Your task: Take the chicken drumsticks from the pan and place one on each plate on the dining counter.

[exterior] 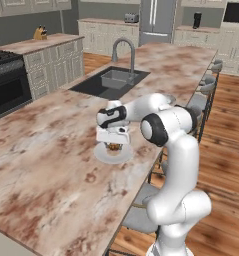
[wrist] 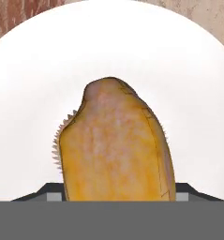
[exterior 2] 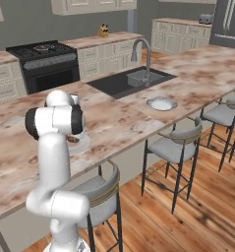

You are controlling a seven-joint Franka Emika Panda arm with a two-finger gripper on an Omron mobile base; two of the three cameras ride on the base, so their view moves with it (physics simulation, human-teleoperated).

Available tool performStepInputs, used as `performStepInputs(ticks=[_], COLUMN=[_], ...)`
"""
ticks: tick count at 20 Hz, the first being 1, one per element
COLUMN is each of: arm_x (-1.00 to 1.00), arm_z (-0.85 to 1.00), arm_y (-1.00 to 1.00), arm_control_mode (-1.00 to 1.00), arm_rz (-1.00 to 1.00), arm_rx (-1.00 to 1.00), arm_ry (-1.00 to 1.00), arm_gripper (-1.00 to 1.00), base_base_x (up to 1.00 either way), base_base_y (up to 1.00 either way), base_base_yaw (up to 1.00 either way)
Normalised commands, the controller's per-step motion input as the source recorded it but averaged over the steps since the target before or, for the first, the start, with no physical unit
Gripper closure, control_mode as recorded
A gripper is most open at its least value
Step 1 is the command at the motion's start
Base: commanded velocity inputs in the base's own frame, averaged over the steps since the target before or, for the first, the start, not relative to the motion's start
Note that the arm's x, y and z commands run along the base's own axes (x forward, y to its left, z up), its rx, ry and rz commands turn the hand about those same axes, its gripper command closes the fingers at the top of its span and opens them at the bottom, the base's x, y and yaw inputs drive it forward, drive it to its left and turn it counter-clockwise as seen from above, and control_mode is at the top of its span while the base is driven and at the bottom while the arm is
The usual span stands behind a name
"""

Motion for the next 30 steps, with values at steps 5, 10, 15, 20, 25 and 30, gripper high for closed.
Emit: performStepInputs(ticks=[5, 10, 15, 20, 25, 30], arm_x=[0.03, 0.00, -0.06, -0.15, -0.13, -0.23], arm_z=[-0.35, -0.25, -0.07, 0.06, 0.06, 0.45], arm_y=[0.05, 0.00, 0.00, 0.00, 0.00, -0.06], arm_control_mode=[-1.00, -1.00, -1.00, -1.00, -1.00, -1.00], arm_rz=[-0.16, -0.17, -0.13, -0.02, 0.00, 0.00], arm_rx=[-0.07, -0.07, -0.02, 0.00, 0.00, 0.03], arm_ry=[-0.02, -0.05, -0.08, -0.15, -0.07, -0.08], arm_gripper=[1.00, 1.00, -1.00, -1.00, -1.00, -1.00], base_base_x=[0.00, 0.00, 0.00, 0.00, 0.00, 0.00], base_base_y=[0.00, 0.00, 0.00, 0.00, 0.00, 0.00], base_base_yaw=[0.00, 0.00, 0.00, 0.00, 0.00, 0.00])
